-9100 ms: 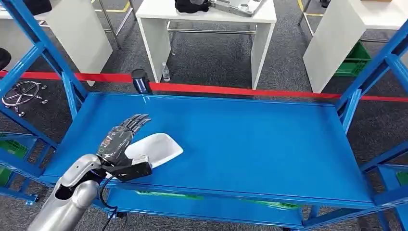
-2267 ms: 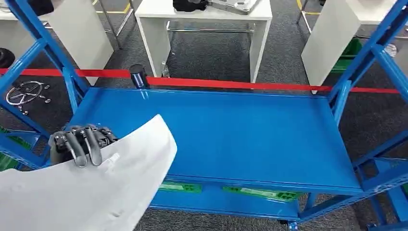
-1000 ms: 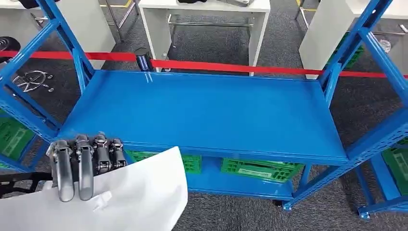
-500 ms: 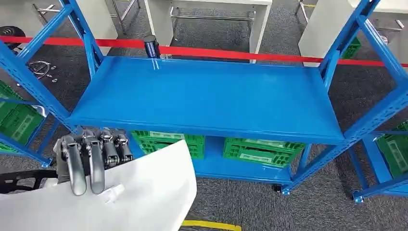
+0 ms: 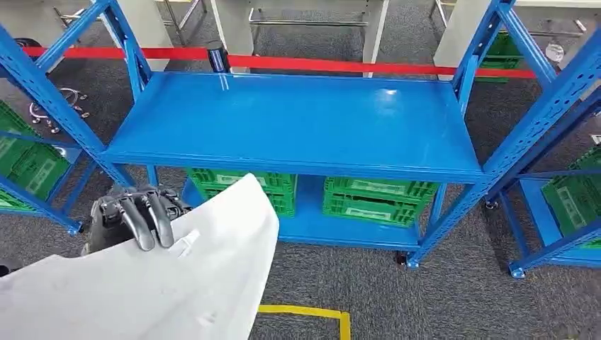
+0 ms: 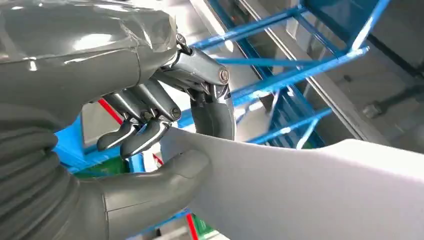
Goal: Take the parts from the cabinet and place them on the table.
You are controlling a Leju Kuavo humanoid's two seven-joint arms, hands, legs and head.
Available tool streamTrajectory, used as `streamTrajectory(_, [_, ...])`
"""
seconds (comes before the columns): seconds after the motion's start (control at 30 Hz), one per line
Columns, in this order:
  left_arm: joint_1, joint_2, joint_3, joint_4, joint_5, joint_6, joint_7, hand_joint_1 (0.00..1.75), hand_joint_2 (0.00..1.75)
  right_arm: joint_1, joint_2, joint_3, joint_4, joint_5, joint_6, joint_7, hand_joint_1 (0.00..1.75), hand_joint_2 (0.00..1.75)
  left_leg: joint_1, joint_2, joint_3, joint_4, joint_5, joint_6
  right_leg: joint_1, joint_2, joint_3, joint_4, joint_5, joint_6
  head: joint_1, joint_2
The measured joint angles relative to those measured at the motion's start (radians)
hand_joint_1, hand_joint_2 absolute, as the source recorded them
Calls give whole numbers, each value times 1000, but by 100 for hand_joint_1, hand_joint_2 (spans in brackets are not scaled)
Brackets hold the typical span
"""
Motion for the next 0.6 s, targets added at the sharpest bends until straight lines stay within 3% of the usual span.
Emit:
streamTrajectory(0.03, [7,0,6,3,-13,11,-2,175,175,1,-3,6,1,-4,-2,-10,0,0,-1,1,24,-43,-10,-3,0,-1,-2,-1,7,10,0,0])
streamTrajectory(0.1, [19,0,24,26,-37,31,-7,175,175,1,-6,23,2,-13,-2,-23,0,0,-14,0,15,-36,4,6,-11,-1,-4,-8,26,24,-6,0])
streamTrajectory(0.13, [23,0,32,37,-43,37,-7,175,175,1,-3,29,2,-14,0,-28,0,0,-17,1,5,-43,16,13,-9,-1,-4,-15,36,30,-5,0])
streamTrajectory(0.17, [25,-1,38,47,-48,41,-7,175,175,4,-4,35,3,-14,2,-31,0,0,-2,5,3,-67,43,21,-7,-3,-11,-4,31,27,-4,0])
streamTrajectory(0.23, [25,-4,47,72,-53,51,-9,175,175,7,-7,49,3,-15,2,-45,0,0,-5,6,-27,-73,73,29,-6,-1,-44,74,-75,10,0,0])
streamTrajectory(0.3, [30,-5,55,92,-58,55,-8,175,175,7,-14,58,3,-17,2,-49,0,0,-6,6,-60,-70,102,27,-7,-1,-81,222,-170,8,2,0])
streamTrajectory(0.33, [30,-6,56,102,-60,57,-8,175,175,6,-17,63,3,-18,2,-51,0,0,-6,7,-80,-68,116,26,-8,-1,-89,281,-177,19,3,0])
streamTrajectory(0.37, [30,-8,57,113,-65,59,-8,175,175,7,-19,68,3,-19,2,-54,0,0,-5,7,-101,-64,129,23,-10,-1,-81,308,-154,36,3,0])
streamTrajectory(0.4, [30,-10,59,122,-69,64,-7,175,175,7,-23,72,3,-20,2,-57,0,0,-3,9,-124,-57,140,19,-14,-1,-51,288,-116,56,3,0])
streamTrajectory(0.43, [30,-10,60,128,-70,64,-7,175,175,6,-27,75,3,-21,5,-60,0,0,0,9,-144,-47,149,14,-17,-1,-4,230,-84,70,3,0])
streamTrajectory(0.47, [30,-12,61,131,-73,64,-6,175,175,6,-30,77,3,-22,10,-61,0,0,1,9,-164,-32,155,9,-21,-2,63,139,-74,75,3,0])
streamTrajectory(0.5, [30,-14,62,135,-73,64,-6,175,175,3,-31,81,3,-23,16,-61,0,0,-1,10,-182,-14,159,3,-24,-1,122,44,-114,69,5,0])
streamTrajectory(0.53, [29,-16,62,137,-74,63,-6,175,175,3,-37,85,3,-26,21,-61,0,0,-2,11,-195,1,163,-3,-11,5,155,-18,-144,47,4,0])
streamTrajectory(0.6, [28,-19,63,141,-75,62,-6,175,175,3,-38,90,3,-27,26,-61,0,0,-2,11,-196,1,180,-10,-8,3,133,3,-138,35,0,0])
